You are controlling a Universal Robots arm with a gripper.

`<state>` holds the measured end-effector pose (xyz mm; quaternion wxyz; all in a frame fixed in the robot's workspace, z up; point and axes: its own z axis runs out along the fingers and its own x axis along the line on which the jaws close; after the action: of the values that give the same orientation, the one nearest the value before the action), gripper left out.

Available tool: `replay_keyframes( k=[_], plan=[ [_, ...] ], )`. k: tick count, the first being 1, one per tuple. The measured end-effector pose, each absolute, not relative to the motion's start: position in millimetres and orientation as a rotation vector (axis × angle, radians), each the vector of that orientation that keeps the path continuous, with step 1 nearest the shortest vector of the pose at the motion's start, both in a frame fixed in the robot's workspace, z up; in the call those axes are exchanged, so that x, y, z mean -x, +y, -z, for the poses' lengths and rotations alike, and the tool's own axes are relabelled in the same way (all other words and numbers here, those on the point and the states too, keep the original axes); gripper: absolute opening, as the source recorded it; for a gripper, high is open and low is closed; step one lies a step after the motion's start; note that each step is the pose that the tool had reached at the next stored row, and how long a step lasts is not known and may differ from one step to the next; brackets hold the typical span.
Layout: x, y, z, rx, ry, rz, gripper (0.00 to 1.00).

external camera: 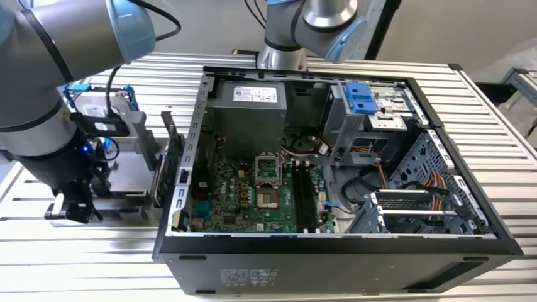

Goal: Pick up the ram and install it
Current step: 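Pick up the ram and move it above insertion slot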

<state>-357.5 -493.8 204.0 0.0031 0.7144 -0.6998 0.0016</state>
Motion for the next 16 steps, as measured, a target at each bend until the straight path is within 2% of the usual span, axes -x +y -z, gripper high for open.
replay_keyframes(
  k=[16],
  plan=[
    [357.5, -495.6, -193.7, -2.238, -2.193, 0.001, 1.00]
  ],
)
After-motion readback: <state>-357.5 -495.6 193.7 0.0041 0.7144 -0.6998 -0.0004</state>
